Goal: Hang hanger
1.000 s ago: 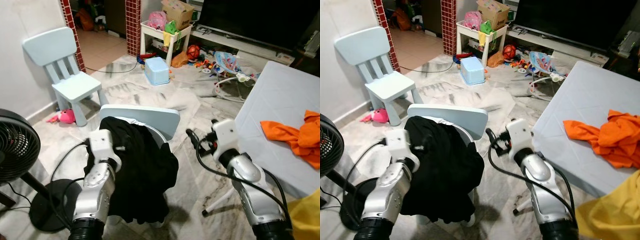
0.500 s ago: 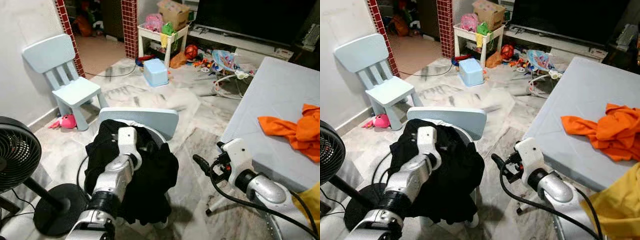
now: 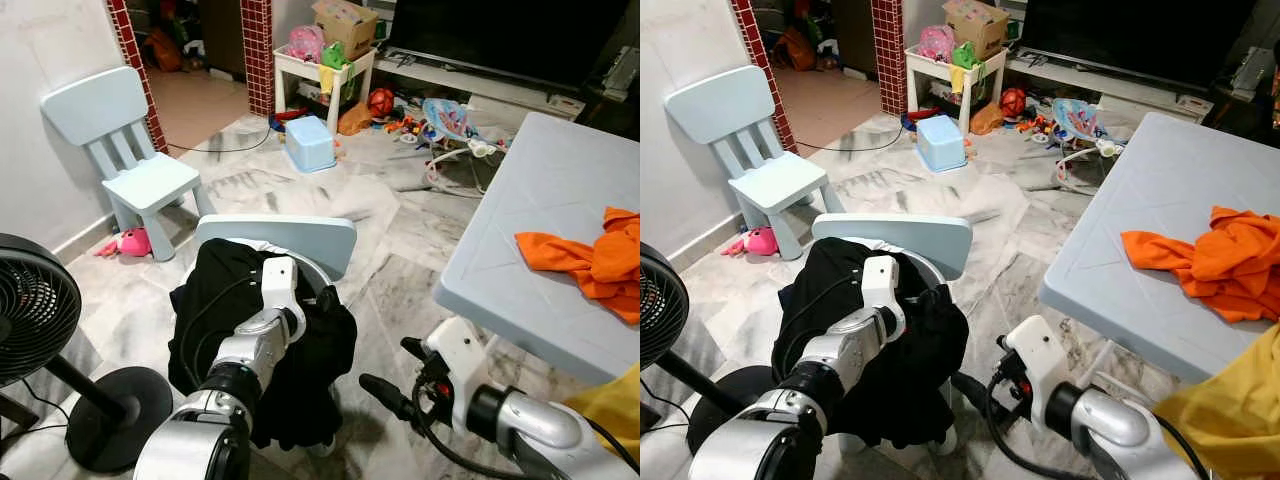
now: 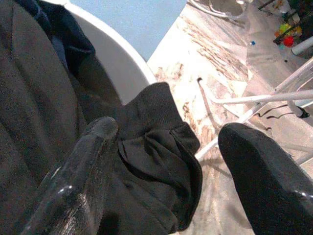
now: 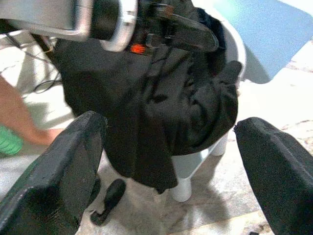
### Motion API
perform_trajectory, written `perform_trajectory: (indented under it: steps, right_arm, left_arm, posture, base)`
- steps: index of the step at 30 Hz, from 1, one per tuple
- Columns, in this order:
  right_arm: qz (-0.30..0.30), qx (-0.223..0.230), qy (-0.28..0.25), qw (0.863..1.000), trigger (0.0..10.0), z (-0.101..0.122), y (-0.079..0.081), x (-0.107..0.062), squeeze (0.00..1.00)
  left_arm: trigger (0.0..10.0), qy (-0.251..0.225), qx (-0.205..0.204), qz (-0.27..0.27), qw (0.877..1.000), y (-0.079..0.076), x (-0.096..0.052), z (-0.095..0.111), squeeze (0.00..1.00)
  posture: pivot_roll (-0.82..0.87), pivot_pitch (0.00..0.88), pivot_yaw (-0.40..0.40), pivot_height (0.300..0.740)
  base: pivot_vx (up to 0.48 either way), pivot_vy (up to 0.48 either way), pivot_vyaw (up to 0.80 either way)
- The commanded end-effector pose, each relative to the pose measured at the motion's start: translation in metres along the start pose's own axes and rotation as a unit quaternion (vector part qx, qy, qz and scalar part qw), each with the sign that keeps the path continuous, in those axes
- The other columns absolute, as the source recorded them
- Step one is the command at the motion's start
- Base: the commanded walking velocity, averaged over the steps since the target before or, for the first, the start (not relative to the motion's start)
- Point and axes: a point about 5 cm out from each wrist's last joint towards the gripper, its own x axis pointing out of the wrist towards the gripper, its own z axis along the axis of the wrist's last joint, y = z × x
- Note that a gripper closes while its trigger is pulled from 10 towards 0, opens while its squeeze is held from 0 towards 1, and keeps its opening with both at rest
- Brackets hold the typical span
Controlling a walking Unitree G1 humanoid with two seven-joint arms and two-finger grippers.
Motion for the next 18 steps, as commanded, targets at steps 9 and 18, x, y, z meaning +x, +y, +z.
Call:
perform_trajectory:
  steps: [9, 18]
  right_arm:
    - [0.007, 0.016, 0.052, 0.998, 10.0, -0.009, 0.007, -0.030, 0.00]
    - [-0.017, 0.031, 0.067, 0.997, 10.0, -0.018, 0.000, -0.051, 0.00]
  left_arm:
    - [10.0, -0.004, -0.015, 0.022, 1.000, -0.003, 0.003, 0.003, 0.00]
    - [10.0, 0.004, -0.033, 0.055, 0.998, 0.005, 0.002, -0.007, 0.00]
  posture:
    - [-0.30, 0.076, -0.067, 0.740]
    - [-0.31, 0.108, -0.100, 0.740]
  base:
    - [0.000, 0.000, 0.00]
    - [0.000, 0.000, 0.00]
